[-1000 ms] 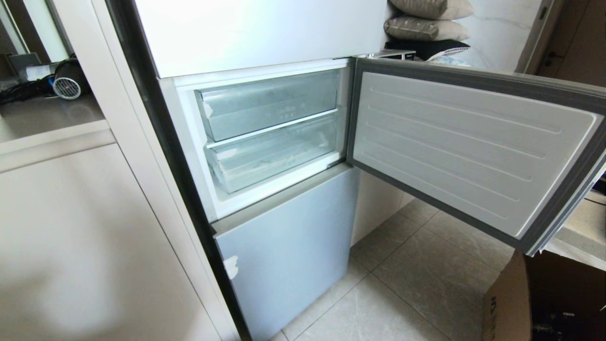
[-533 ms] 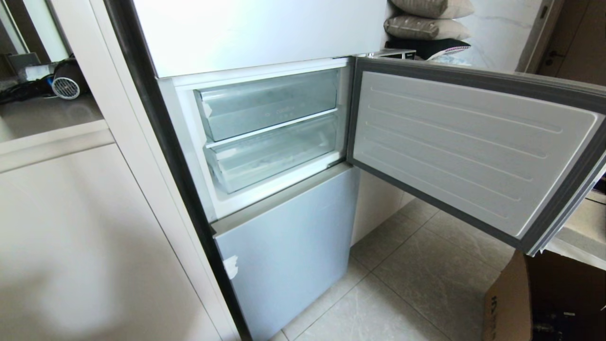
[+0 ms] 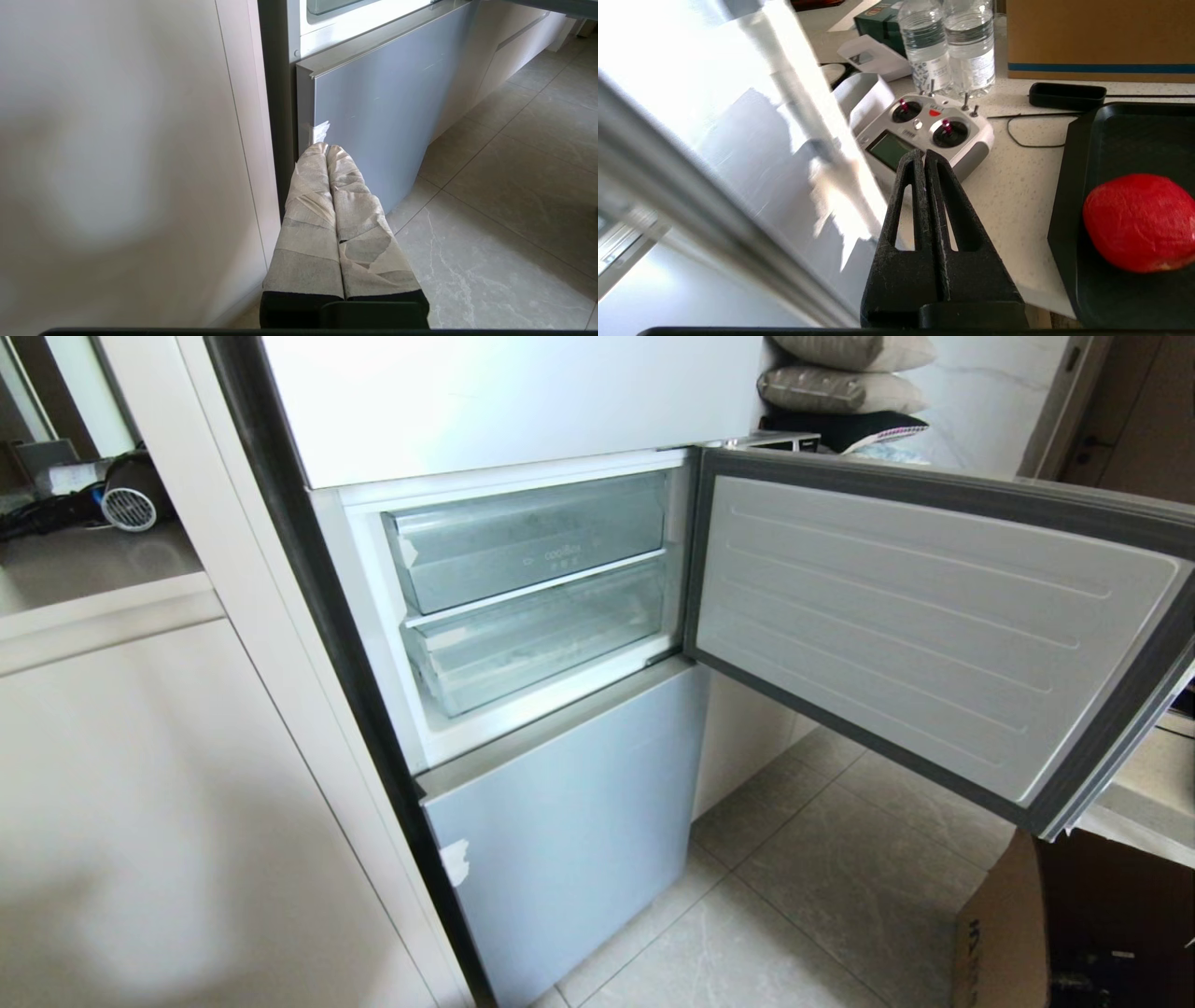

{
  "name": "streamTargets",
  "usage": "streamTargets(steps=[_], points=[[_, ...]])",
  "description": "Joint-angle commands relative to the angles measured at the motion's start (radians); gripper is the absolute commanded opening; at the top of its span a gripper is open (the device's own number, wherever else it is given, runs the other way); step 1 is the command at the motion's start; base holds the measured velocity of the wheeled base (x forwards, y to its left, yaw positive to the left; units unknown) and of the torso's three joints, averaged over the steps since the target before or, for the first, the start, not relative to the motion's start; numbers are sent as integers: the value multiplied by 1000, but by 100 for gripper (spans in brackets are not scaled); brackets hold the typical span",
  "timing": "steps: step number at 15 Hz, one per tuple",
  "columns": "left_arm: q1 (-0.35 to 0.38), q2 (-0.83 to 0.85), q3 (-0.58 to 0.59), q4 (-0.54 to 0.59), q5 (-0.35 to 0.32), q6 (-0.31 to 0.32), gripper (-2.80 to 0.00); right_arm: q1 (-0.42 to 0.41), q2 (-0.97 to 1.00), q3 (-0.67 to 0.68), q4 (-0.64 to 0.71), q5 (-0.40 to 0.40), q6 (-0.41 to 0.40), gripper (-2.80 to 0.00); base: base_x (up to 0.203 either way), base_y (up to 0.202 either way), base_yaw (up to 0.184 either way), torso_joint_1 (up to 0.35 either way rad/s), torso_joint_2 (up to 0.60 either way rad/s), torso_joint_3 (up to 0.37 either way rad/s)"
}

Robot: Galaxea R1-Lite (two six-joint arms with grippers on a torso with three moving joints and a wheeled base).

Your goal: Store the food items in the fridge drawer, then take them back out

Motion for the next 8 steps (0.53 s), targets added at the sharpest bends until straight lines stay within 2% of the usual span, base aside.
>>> streamTargets(steps=[1,5,8], points=[[0,0,0,0,0,0,-280,-1,75,-54,-4,2,2,-280,0,0,0,0,0,0],[0,0,0,0,0,0,-280,-1,173,-167,-6,16,6,-280,0,0,0,0,0,0],[0,0,0,0,0,0,-280,-1,195,-202,-8,96,6,-280,0,0,0,0,0,0]])
